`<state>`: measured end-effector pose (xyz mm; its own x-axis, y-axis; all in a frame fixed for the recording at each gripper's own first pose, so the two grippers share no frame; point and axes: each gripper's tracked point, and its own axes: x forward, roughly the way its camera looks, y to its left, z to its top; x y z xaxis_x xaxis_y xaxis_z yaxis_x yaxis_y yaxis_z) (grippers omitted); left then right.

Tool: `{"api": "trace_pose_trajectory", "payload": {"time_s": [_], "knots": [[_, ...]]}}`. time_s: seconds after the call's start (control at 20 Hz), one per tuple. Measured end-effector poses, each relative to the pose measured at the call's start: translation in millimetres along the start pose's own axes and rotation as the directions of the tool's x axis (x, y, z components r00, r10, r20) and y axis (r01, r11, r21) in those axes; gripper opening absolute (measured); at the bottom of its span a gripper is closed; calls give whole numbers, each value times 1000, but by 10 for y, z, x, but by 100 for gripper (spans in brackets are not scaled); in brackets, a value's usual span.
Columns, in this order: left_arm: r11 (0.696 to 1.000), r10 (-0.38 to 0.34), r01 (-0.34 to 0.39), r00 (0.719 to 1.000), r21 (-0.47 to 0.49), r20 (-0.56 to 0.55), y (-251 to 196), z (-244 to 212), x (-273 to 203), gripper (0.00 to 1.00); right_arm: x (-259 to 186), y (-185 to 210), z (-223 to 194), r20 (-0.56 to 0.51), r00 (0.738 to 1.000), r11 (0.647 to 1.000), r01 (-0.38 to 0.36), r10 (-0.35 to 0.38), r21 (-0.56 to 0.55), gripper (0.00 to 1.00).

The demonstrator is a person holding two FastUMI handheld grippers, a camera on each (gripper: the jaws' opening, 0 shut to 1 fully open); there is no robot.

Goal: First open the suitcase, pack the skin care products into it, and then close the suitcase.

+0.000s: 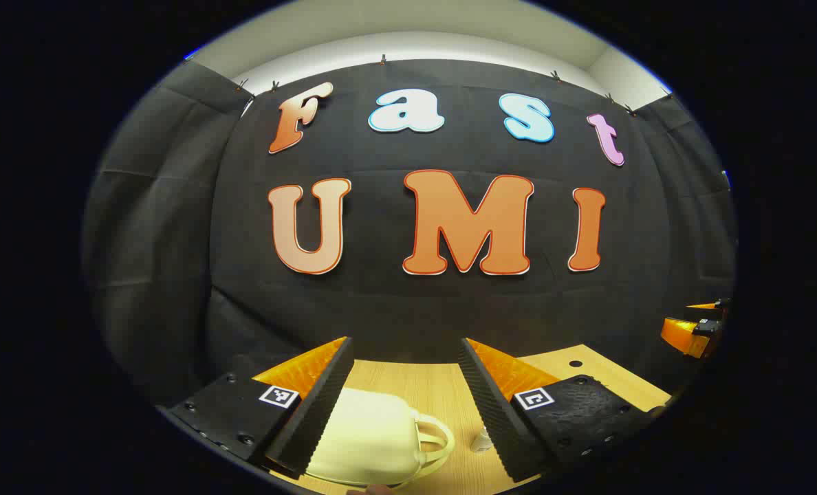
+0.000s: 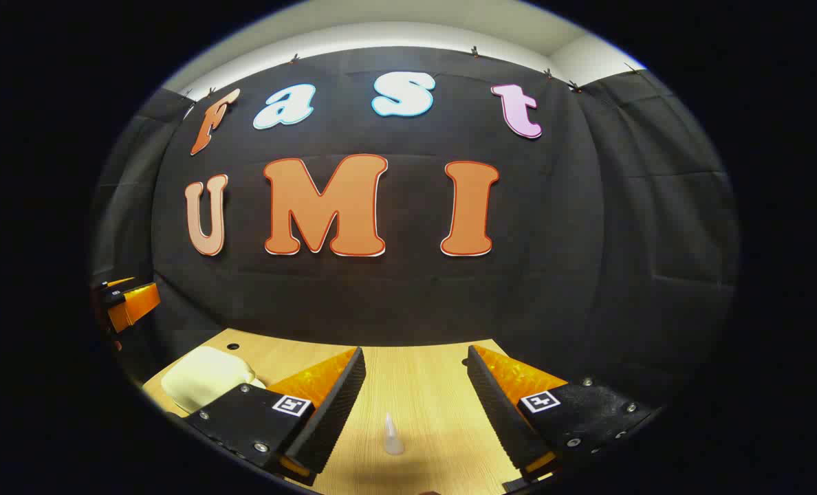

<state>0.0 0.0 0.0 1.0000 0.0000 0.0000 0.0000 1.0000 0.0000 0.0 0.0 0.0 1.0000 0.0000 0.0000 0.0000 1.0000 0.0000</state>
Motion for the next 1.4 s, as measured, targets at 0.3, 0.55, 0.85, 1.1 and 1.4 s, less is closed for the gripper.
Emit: {"api": "trace_pose_trajectory", "payload": {"time_s": [0.3, 0.55, 0.85, 1.1, 1.4], "knots": [[1000, 23, -23, 1000, 2, -17, 81, -26, -9, 98, 4, 35, -24, -2, 1000, 1000, -6, 6, -11, 95], [999, 31, -31, 999, 15, -9, 82, 20, -15, 98, 17, 19, 11, 12, 1000, 1000, 5, -5, -25, 95], [999, 35, -35, 999, 28, -11, 24, -31, -55, 98, 13, 23, 2, 9, 1000, 999, -2, 3, -52, 95], [993, 40, -39, 999, 112, -4, -8, -51, -82, 98, 2, -20, -5, 11, 1000, 999, 11, -11, -48, 95], [860, 21, -10, 1000, 510, -16, -339, -494, -163, 99, -170, -246, -169, -17, 999, 998, 47, -47, -41, 95]]}}
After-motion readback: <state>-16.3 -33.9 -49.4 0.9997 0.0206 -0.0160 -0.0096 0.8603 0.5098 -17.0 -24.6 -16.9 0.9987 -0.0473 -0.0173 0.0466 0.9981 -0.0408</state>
